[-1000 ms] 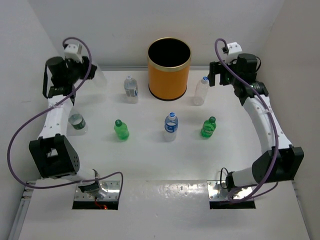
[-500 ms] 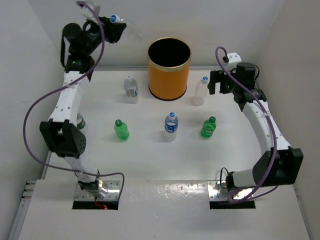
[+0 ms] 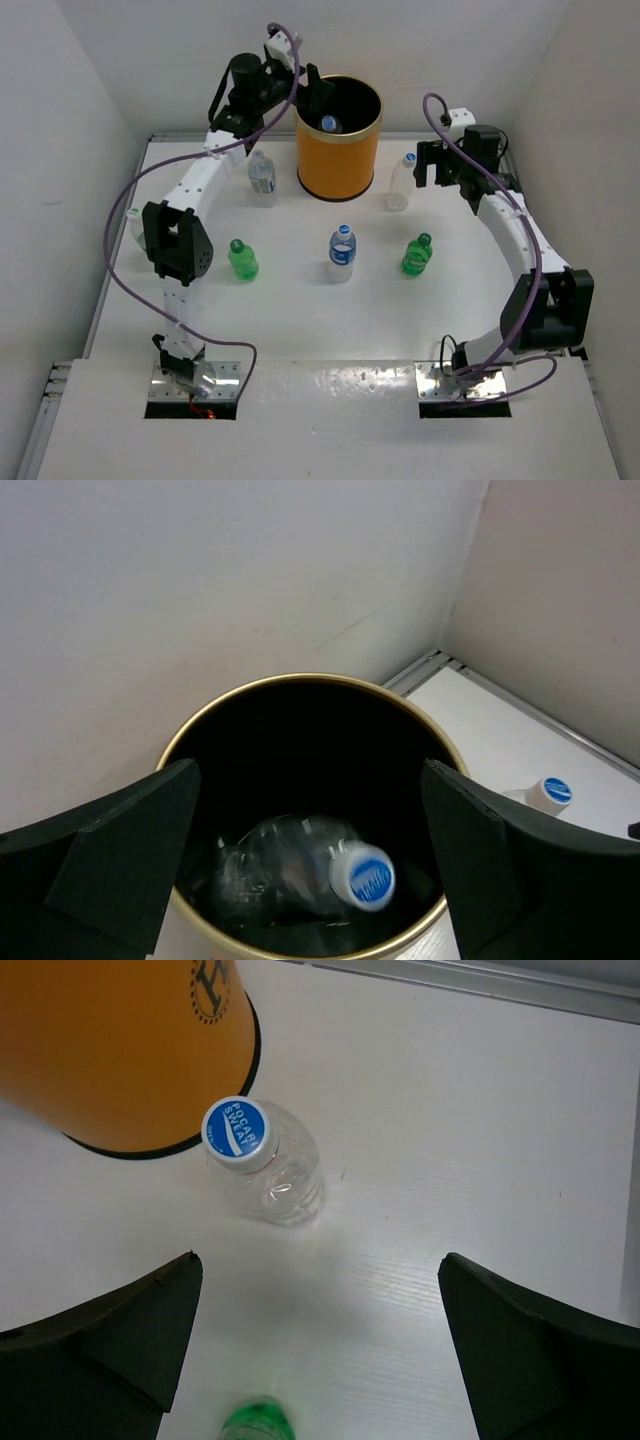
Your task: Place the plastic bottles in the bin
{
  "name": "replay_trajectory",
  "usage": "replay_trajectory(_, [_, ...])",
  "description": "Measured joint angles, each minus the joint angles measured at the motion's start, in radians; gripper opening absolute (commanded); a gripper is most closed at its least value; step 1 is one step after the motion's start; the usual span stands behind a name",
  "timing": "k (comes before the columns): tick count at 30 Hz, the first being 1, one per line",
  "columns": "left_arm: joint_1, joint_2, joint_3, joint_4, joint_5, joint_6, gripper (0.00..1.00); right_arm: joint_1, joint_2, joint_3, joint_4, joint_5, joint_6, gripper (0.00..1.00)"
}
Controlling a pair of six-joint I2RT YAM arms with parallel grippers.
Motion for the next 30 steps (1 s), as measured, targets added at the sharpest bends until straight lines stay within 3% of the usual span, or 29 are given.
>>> replay_trajectory(9, [0.018,-0.083,-0.019,-0.146,-0.070,0.069,0.99,0.003,0.117,0.008,0.062,0.015,-0.008,1.00])
replay_trajectory(21, [0.221,-0.827,-0.514,-0.315,-0.267,0.232,0.99,0.052,0.215,0.057,0.129,-0.015,-0.028,1.00])
replay_trajectory(28, [0.355,-1.002,-0.695,-0.451,-0.425,0.186,0.99,0.094,0.288,0.108,0.159,-0.019,-0.035,1.00])
replay_trajectory(29, [0.376,-1.009,-0.714,-0.480,-0.449,0.180,0.99,0.095,0.293,0.110,0.161,-0.019,-0.035,0.97])
replay_trajectory(30, [0.394,-1.018,-0.733,-0.502,-0.465,0.175,0.99,0.095,0.301,0.110,0.165,-0.016,-0.036,0.87])
